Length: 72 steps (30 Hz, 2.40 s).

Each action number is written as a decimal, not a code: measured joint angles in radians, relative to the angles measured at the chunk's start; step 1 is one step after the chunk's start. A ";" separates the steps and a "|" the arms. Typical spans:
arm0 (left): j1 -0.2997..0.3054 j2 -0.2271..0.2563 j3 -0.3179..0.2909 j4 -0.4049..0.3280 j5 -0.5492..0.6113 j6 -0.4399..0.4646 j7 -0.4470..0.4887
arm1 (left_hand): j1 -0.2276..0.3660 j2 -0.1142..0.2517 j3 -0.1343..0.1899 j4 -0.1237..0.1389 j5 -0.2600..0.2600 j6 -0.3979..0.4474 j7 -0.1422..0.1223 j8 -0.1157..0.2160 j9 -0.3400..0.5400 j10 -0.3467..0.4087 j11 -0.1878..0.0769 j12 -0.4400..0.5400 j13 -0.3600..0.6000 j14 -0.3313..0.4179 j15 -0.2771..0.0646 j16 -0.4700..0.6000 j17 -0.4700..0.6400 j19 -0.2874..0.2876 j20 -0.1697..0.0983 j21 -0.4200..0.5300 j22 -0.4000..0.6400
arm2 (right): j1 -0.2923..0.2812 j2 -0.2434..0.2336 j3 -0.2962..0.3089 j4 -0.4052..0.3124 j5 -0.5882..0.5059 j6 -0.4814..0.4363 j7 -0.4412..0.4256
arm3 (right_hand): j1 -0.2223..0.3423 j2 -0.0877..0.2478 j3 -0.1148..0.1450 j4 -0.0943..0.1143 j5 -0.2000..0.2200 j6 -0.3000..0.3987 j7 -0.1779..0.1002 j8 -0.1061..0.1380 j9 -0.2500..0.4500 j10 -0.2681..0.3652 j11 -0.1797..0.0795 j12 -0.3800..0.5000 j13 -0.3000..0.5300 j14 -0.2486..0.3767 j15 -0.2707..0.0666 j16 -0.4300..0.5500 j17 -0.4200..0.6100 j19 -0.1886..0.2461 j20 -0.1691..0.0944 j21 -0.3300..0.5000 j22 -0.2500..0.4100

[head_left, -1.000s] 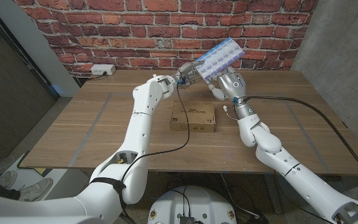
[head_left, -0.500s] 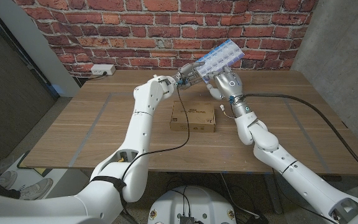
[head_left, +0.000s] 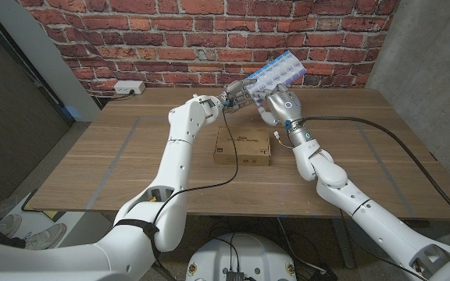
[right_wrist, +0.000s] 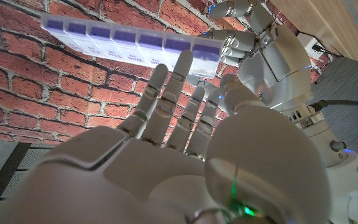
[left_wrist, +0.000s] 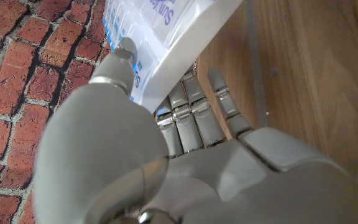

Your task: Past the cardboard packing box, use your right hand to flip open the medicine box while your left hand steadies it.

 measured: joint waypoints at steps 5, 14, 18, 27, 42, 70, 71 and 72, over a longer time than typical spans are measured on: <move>-0.001 -0.001 0.001 0.002 0.006 -0.003 -0.002 | 0.000 0.000 0.000 0.000 0.000 0.001 -0.001 -0.002 0.000 0.000 0.000 -0.004 0.002 0.000 0.000 0.000 0.004 0.000 0.000 0.000 0.000 | 0.001 0.002 -0.002 0.003 0.000 -0.003 -0.012 | -0.009 -0.009 0.000 0.000 -0.004 -0.081 0.003 0.000 -0.004 -0.083 -0.001 0.000 -0.004 0.000 0.000 -0.005 0.002 0.000 0.000 0.010 0.000; 0.001 -0.002 0.003 -0.006 0.011 -0.003 -0.004 | 0.000 0.000 0.000 0.000 0.000 0.001 -0.001 -0.006 0.000 -0.003 -0.003 -0.008 0.008 -0.001 -0.001 -0.003 0.009 -0.001 -0.001 0.000 0.000 | 0.002 0.011 -0.003 0.025 0.000 -0.005 -0.066 | -0.060 -0.024 -0.034 0.011 -0.003 0.153 0.048 0.061 0.005 0.189 0.053 0.074 0.010 0.079 -0.017 0.065 0.055 0.027 0.003 0.014 -0.005; 0.006 0.000 0.002 -0.016 0.012 -0.002 -0.004 | 0.000 0.000 0.000 0.000 0.006 0.001 -0.001 -0.007 0.000 -0.007 -0.007 -0.008 0.009 -0.001 -0.001 -0.008 0.009 -0.009 0.002 0.000 0.000 | 0.003 0.024 -0.003 0.053 0.004 0.000 -0.153 | -0.084 -0.025 -0.043 0.015 -0.003 0.326 0.077 0.117 0.019 0.391 0.093 0.130 0.036 0.157 -0.053 0.123 0.090 0.073 -0.001 0.021 -0.007; 0.014 0.002 0.002 -0.032 0.012 0.004 -0.005 | 0.000 0.000 0.000 0.000 0.009 0.003 0.000 -0.014 0.000 -0.016 -0.016 -0.008 0.023 -0.004 -0.004 -0.014 0.014 -0.009 0.002 0.000 0.000 | 0.002 0.027 -0.002 0.078 0.013 0.001 -0.238 | -0.128 -0.041 -0.055 0.027 -0.003 0.413 0.104 0.156 0.022 0.469 0.114 0.152 0.068 0.174 -0.070 0.136 0.103 0.095 0.002 0.021 -0.007; 0.041 0.005 0.011 -0.087 -0.002 0.013 -0.010 | -0.004 0.004 -0.006 0.006 0.016 0.005 -0.002 -0.017 0.000 -0.053 -0.053 -0.012 0.067 -0.011 -0.012 -0.014 0.036 -0.018 -0.007 0.000 0.000 | -0.002 0.006 -0.013 0.045 0.005 -0.012 -0.152 | -0.195 -0.068 -0.061 0.042 0.001 0.505 0.133 0.166 0.001 0.533 0.136 0.159 0.075 0.155 -0.063 0.124 0.101 0.076 0.001 0.012 -0.004; 0.044 0.013 0.021 -0.086 -0.016 0.024 -0.013 | -0.018 0.018 -0.010 0.010 0.023 0.011 -0.007 -0.024 0.000 -0.069 -0.069 -0.024 0.095 -0.033 -0.014 -0.014 0.060 -0.022 -0.011 0.000 0.005 | 0.014 0.021 -0.024 0.057 -0.010 -0.038 -0.126 | -0.198 -0.111 0.012 0.007 0.048 0.375 0.140 0.056 -0.003 0.380 0.128 0.007 0.011 0.124 -0.047 0.109 0.083 0.061 0.000 0.012 -0.005; 0.042 0.013 0.021 -0.082 -0.016 0.024 -0.013 | -0.018 0.018 -0.010 0.010 0.025 0.011 -0.008 -0.024 0.000 -0.069 -0.069 -0.024 0.095 -0.033 -0.014 -0.014 0.060 -0.022 -0.011 0.000 0.005 | 0.015 0.022 -0.024 0.059 -0.009 -0.040 -0.131 | -0.198 -0.111 0.016 0.007 0.052 0.362 0.139 0.050 -0.002 0.366 0.127 0.000 0.007 0.120 -0.047 0.109 0.083 0.061 0.000 0.012 -0.005; 0.041 0.013 0.021 -0.080 -0.015 0.023 -0.013 | -0.018 0.018 -0.010 0.010 0.028 0.012 -0.009 -0.024 0.000 -0.070 -0.069 -0.027 0.096 -0.033 -0.014 -0.014 0.060 -0.022 -0.011 0.000 0.005 | 0.015 0.024 -0.024 0.063 -0.009 -0.042 -0.134 | -0.202 -0.115 0.022 0.009 0.052 0.348 0.137 0.043 -0.001 0.353 0.124 -0.005 0.006 0.116 -0.044 0.109 0.081 0.061 0.000 0.012 -0.005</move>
